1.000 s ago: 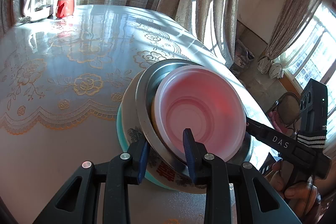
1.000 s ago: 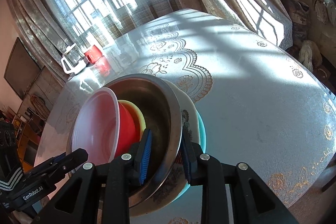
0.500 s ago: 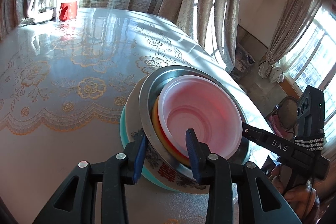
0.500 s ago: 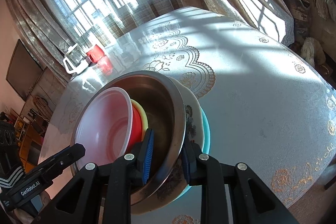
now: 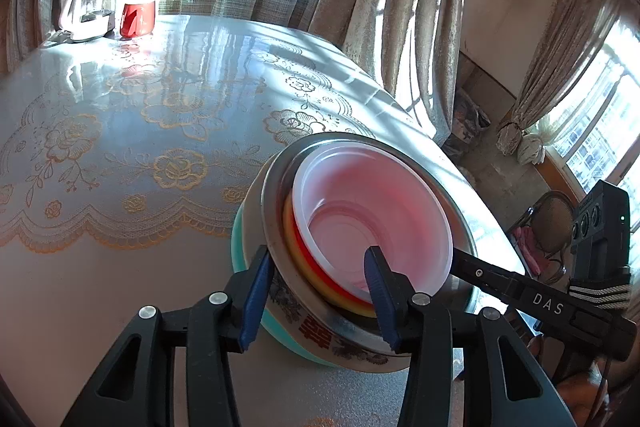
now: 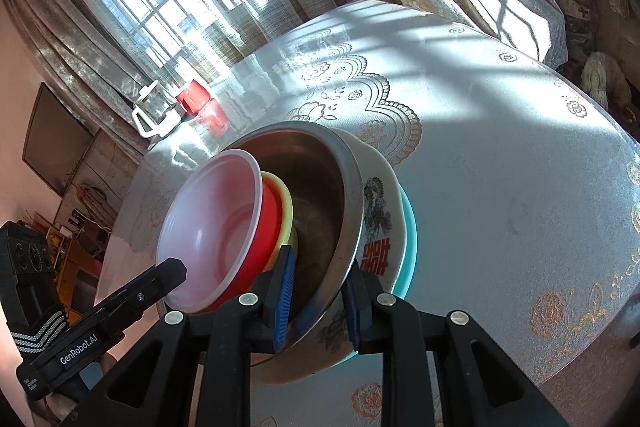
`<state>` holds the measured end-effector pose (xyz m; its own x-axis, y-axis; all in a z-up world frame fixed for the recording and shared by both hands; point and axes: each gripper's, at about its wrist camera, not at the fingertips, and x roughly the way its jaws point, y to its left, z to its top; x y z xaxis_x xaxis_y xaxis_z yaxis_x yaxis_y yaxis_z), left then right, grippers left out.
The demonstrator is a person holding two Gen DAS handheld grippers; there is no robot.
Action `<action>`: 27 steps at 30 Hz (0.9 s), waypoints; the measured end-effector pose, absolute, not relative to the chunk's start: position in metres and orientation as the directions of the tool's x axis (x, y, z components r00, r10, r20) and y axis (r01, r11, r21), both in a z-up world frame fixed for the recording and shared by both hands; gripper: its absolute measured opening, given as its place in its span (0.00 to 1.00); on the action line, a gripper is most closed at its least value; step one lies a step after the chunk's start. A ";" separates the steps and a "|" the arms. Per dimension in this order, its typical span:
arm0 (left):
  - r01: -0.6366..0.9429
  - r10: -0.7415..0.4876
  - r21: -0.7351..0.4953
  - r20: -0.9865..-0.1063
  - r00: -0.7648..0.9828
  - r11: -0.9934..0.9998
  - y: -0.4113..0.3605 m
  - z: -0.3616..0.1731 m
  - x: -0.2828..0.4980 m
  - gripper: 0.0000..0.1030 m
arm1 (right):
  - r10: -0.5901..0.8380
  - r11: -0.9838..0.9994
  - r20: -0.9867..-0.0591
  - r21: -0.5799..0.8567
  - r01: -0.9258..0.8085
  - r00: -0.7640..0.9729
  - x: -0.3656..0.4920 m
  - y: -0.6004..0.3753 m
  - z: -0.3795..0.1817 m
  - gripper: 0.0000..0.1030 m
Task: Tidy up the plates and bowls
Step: 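Open both grippers and pull back from the basin rim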
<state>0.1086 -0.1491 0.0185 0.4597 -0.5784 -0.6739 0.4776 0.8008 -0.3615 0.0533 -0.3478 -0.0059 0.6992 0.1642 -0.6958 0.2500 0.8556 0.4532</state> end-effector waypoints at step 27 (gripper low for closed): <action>0.496 -0.565 -0.327 -0.679 0.469 0.805 -0.146 0.016 0.102 0.56 | 0.148 0.870 -0.705 0.426 0.247 0.694 0.048 -0.346 -0.010 0.21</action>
<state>0.1015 -0.1458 0.0158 0.4690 -0.5648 -0.6790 0.4958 0.8046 -0.3268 0.0484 -0.3458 -0.0104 0.6938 0.1484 -0.7047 0.2468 0.8703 0.4263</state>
